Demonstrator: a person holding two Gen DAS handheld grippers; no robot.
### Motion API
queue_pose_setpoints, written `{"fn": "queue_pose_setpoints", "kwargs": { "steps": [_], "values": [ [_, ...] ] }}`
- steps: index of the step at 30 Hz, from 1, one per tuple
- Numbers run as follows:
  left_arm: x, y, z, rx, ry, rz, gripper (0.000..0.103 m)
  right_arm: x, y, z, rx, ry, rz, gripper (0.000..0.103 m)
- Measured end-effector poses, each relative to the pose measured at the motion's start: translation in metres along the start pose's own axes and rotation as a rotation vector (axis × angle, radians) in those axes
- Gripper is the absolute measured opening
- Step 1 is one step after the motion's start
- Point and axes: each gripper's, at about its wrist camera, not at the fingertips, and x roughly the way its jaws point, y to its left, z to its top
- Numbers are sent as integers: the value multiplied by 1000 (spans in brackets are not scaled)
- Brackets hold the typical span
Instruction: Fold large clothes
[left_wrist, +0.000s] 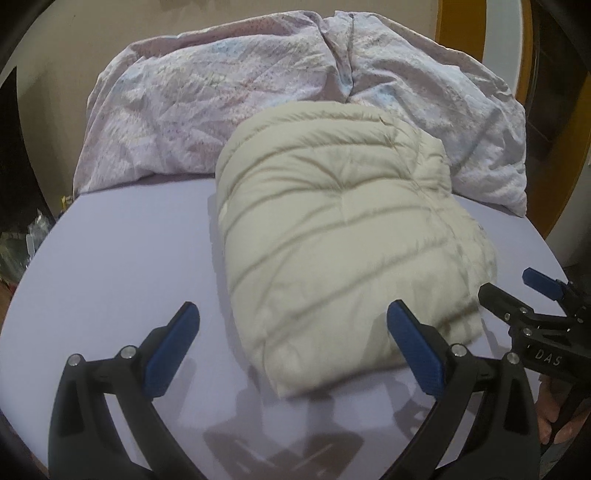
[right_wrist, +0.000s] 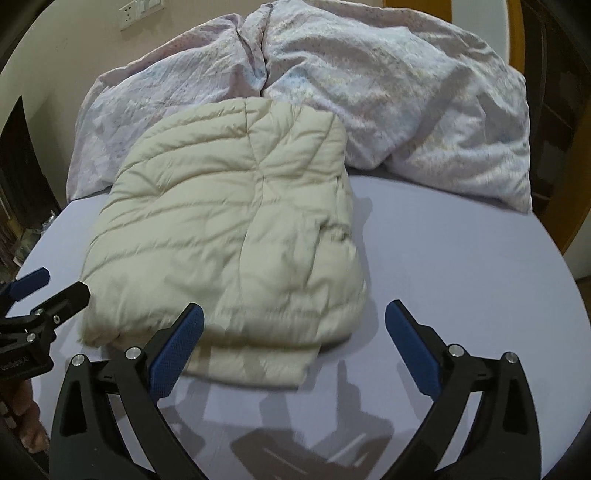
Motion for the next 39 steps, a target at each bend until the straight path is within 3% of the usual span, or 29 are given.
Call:
{"fn": "queue_pose_setpoints", "kwargs": {
  "steps": [14, 22, 39],
  "values": [
    [-32, 2, -53, -29, 41, 38, 100, -31, -1, -50, 38, 77, 34, 100],
    [-51, -5, -75, -43, 65, 33, 100, -51, -2, -70, 60, 78, 28, 100],
    [-96, -8, -78, -61, 86, -18, 100, -97, 10, -69, 84, 57, 74, 100]
  ]
}}
